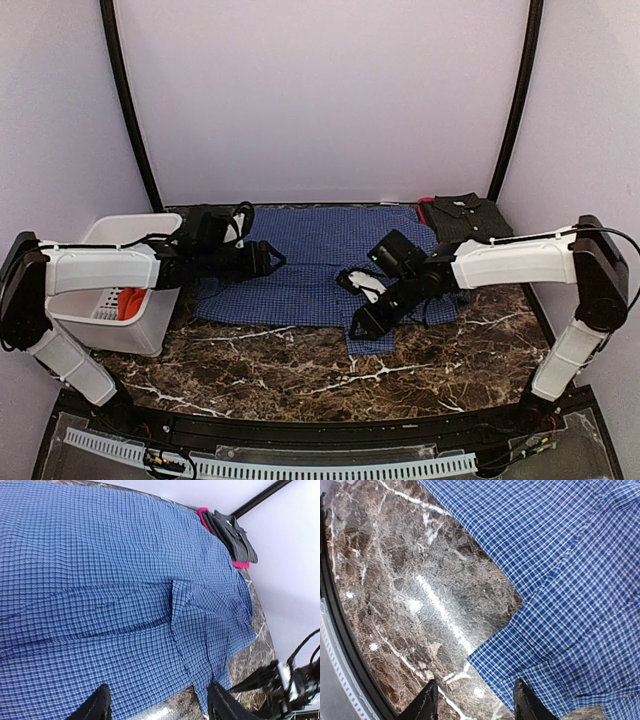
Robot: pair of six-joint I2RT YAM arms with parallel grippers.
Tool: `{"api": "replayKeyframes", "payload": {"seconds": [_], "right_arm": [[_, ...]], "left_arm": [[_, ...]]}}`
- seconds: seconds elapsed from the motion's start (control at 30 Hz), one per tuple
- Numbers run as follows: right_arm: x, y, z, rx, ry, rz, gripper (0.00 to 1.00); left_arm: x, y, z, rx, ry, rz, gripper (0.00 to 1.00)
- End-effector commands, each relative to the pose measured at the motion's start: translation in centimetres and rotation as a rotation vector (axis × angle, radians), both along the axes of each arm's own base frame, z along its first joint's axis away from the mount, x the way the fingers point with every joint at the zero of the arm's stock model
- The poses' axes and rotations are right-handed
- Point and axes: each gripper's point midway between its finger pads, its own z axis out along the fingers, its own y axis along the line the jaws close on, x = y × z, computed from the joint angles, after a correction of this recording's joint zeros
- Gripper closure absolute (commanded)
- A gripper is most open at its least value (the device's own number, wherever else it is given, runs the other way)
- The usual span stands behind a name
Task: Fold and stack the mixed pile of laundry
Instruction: Adjust the 1/3-folded shirt at the center of the board.
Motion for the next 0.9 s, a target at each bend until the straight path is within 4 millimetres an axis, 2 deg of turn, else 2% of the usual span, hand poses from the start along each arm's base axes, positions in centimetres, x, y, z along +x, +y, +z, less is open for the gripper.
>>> {"api": "replayKeyframes", "payload": {"seconds": [0.0, 0.23, 0.4, 0.5, 0.6, 0.7, 0.77, 0.87], "right_arm": [[-0.7, 0.1, -2.1, -0.166, -0.048, 0.072, 0.49], [-2.4, -0.4, -5.4, -0.375, -0.039, 0.141, 0.43], [-3.1, -1.6, -8.4, -0.53, -0.055, 0.17, 0.45], [-3.2, -2.5, -10.3, -0.628, -0.059, 0.173, 0.56], [-3.1, -3.0, -11.1, -0.671, -0.053, 0.164, 0.79], [-2.8, -2.3, -10.1, -0.639, -0.066, 0.152, 1.0], [-2.1, -1.3, -8.0, -0.584, -0.092, 0.133, 1.0], [0.3, 0.8, -2.2, -0.432, -0.162, 0.077, 1.0]], "left_arm": [[-0.1, 2.4, 1.0, -0.016, 0.016, 0.047, 0.36], [-0.2, 3.1, 1.5, -0.015, 0.015, 0.049, 0.36], [-0.1, 3.5, 2.0, -0.016, -0.001, 0.061, 0.36], [0.0, 4.1, 2.9, -0.021, -0.021, 0.074, 0.36], [0.4, 5.1, 4.2, -0.028, -0.053, 0.095, 0.35], [0.4, 6.1, 4.2, -0.015, -0.045, 0.114, 0.35], [0.3, 6.3, 4.6, -0.018, -0.053, 0.116, 0.35], [0.2, 6.5, 4.9, -0.021, -0.062, 0.12, 0.35]]}}
